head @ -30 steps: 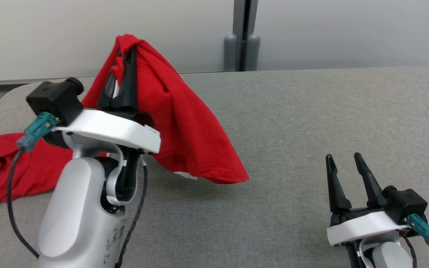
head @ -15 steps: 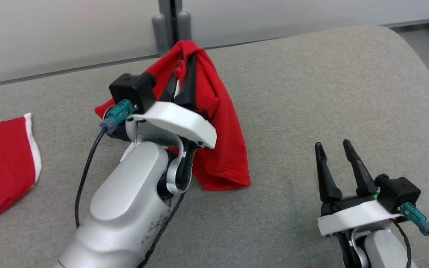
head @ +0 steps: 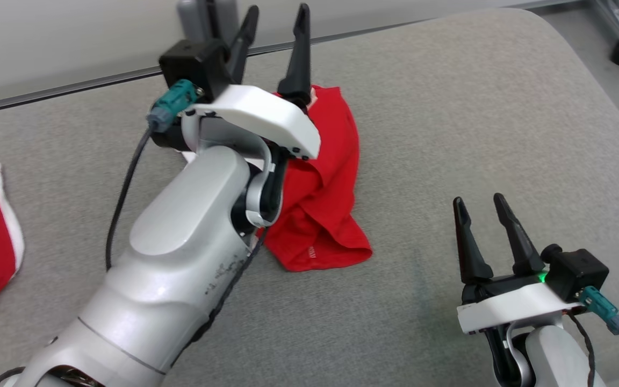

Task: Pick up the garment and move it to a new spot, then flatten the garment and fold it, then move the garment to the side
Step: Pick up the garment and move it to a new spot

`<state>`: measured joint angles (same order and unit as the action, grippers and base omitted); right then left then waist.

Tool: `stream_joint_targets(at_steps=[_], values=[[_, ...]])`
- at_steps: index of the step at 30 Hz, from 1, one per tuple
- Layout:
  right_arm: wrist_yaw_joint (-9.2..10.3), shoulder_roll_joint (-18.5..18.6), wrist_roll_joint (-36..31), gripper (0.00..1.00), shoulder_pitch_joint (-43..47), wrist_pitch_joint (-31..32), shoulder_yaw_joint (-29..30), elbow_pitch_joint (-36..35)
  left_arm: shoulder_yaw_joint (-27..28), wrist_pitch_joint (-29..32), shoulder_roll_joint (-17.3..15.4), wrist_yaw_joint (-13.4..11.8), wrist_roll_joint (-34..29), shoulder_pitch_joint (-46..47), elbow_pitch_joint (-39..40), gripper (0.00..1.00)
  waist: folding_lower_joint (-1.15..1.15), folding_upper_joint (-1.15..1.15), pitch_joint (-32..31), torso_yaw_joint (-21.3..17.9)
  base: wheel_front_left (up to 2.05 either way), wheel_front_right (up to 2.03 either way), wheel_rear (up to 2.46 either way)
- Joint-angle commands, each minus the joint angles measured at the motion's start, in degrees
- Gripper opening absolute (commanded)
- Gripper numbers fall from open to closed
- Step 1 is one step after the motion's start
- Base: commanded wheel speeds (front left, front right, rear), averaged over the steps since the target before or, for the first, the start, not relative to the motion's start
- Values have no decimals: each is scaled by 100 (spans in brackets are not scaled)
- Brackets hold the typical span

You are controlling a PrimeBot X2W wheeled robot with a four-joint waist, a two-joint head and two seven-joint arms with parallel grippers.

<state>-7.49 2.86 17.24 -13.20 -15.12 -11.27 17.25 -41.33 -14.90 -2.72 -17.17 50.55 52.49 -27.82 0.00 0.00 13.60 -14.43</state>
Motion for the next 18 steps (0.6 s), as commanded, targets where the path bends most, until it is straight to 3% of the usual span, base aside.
stream_joint_targets(at_steps=[1, 8, 11, 18], values=[[0, 8, -33, 100, -26, -6, 42, -85, 148, -32, -47, 54, -163, 86, -1, 100, 0, 0, -83, 198, 0, 0, 0], [0, 7, -303, 100, 127, -6, 207, -174, 788, -29, -582, 439, -1234, -679, 221, 100, 0, 0, -426, 960, 0, 0, 0], [0, 10, -461, 100, 230, -7, 254, -110, 847, -29, -950, 543, -1911, -1538, 280, 100, 0, 0, -666, 1355, 0, 0, 0], [0, 10, -622, 100, 413, -7, 229, -22, 1399, -30, -996, 865, -2432, -3073, 799, 100, 0, 0, -888, 1842, 0, 0, 0]])
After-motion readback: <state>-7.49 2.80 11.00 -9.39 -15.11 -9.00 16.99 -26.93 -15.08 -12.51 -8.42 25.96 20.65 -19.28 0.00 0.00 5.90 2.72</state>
